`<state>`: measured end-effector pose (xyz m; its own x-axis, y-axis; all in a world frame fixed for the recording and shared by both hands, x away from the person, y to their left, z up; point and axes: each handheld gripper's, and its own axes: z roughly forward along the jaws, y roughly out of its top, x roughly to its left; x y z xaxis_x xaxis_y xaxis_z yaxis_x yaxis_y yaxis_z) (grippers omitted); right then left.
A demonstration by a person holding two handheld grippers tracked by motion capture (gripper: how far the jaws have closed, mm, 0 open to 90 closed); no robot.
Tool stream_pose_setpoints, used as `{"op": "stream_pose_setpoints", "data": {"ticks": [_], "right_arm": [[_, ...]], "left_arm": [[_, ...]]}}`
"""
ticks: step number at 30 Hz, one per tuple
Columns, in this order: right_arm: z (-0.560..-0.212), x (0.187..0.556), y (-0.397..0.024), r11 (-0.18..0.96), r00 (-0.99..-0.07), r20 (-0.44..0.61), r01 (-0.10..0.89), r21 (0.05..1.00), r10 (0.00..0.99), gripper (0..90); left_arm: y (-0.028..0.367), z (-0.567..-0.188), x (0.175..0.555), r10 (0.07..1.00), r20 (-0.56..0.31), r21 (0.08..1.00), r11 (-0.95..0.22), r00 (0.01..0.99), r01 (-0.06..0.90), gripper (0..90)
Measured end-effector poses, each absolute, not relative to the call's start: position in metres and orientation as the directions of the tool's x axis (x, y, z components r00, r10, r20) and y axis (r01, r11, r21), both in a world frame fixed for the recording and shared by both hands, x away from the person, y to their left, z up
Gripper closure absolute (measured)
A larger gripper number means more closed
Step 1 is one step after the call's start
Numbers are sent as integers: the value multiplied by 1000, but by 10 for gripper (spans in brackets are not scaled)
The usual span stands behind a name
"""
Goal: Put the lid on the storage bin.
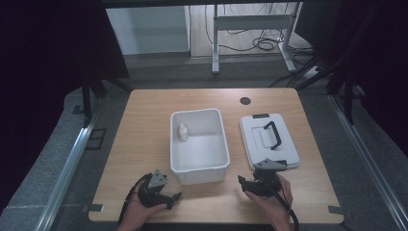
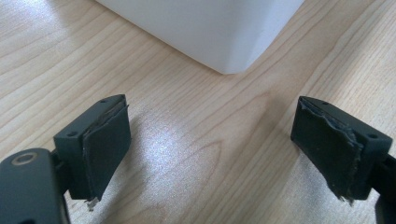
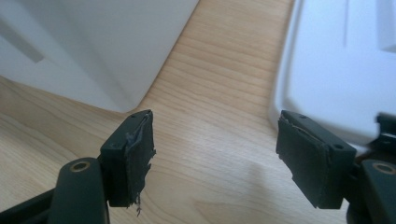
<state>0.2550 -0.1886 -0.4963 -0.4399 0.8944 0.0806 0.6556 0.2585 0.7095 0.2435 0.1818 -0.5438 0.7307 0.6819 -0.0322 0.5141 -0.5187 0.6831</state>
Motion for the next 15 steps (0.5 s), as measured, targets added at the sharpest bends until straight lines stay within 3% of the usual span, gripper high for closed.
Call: {"op": "stream_pose_setpoints", "data": {"ticks": [15], "right_arm": [[-482, 269, -205, 222, -394, 94, 681, 698, 914, 308]], "left_arm": [[182, -544, 244, 681, -30, 682, -521, 732, 513, 120]]}}
